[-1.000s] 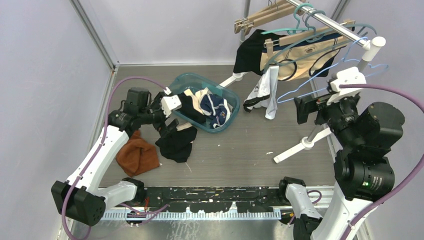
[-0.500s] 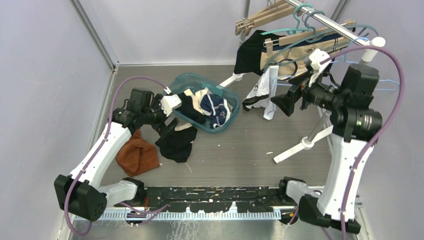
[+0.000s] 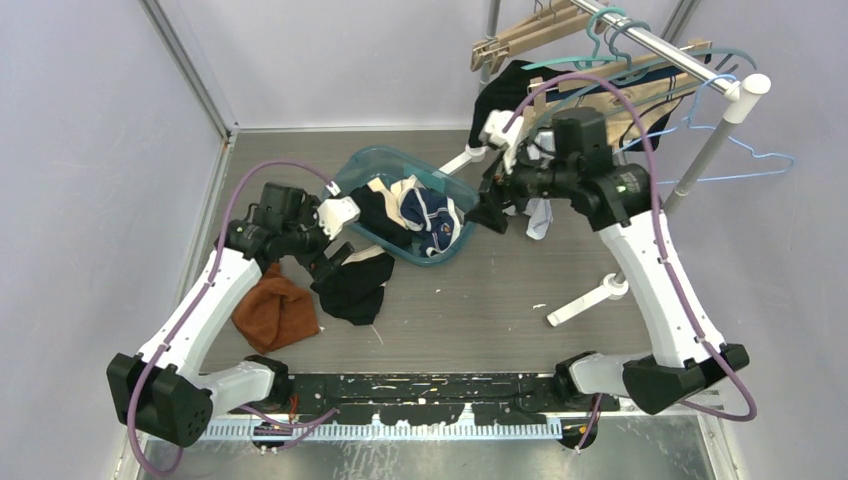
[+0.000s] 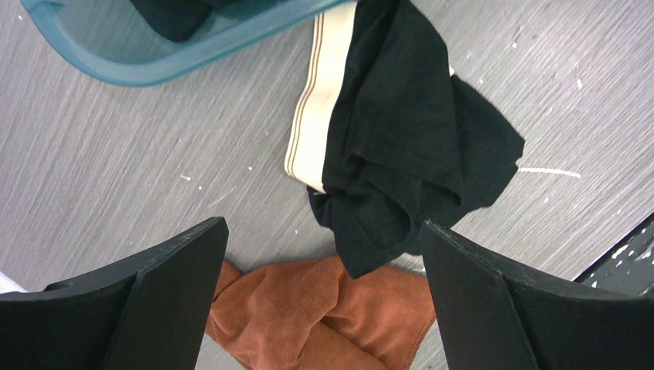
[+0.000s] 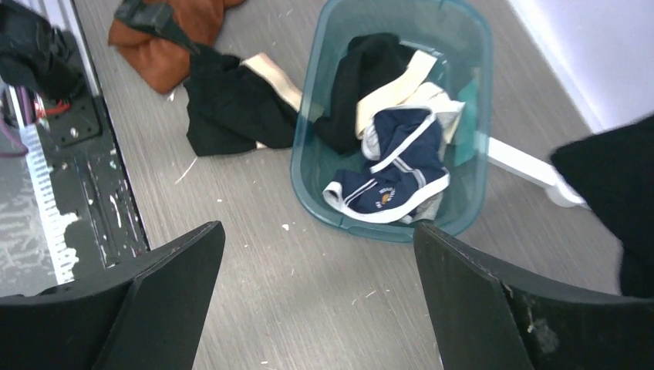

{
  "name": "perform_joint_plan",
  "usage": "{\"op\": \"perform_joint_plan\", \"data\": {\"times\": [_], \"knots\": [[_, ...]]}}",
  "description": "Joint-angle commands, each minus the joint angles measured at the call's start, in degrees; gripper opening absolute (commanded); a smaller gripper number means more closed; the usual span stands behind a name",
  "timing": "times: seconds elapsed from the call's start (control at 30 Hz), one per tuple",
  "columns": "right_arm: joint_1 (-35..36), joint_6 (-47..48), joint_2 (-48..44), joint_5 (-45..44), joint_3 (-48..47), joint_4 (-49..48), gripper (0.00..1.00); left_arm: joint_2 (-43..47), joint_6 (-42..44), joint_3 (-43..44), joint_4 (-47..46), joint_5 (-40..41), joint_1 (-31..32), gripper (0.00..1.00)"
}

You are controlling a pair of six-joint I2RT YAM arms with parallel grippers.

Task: Remove the underwear clipped to the hanger
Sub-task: Pick up the underwear from the center of the board.

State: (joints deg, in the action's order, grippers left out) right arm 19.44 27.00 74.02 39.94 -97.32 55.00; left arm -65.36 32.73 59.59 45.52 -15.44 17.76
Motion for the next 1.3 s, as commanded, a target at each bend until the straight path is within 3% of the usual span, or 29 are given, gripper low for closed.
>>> {"op": "perform_joint_plan", "data": {"times": [0.0,0.23,0.6,0.73,0.83,1.27], "knots": [[6.87,3.02,-0.24,-7.31,6.28,-4.64,0.99,1.72,3.27,-0.84,5.36,2.49,-0.08,0.98],[16.18,6.99,-4.14,-12.64,22.12,-10.13,0.99,0.79,7.27,-5.09,10.25,3.59,-0.07,0.98],[17.24,4.09,-7.16,-9.83,41.8,-25.06,0.98,-4.47,7.18,-12.18,-2.79,-0.28,1.54,1.0],[17.3,3.35,-7.0,-11.21,44.08,-26.3,0.98,-9.19,6.94,-12.32,-5.73,0.63,3.52,0.94],[17.05,3.07,-7.45,-11.64,44.89,-27.02,0.98,-13.19,6.53,-11.97,-6.66,1.67,4.95,0.88],[10.8,2.61,-8.88,-10.56,45.85,-28.06,0.96,-19.0,4.18,-9.91,-2.71,2.07,7.21,0.27]]}}
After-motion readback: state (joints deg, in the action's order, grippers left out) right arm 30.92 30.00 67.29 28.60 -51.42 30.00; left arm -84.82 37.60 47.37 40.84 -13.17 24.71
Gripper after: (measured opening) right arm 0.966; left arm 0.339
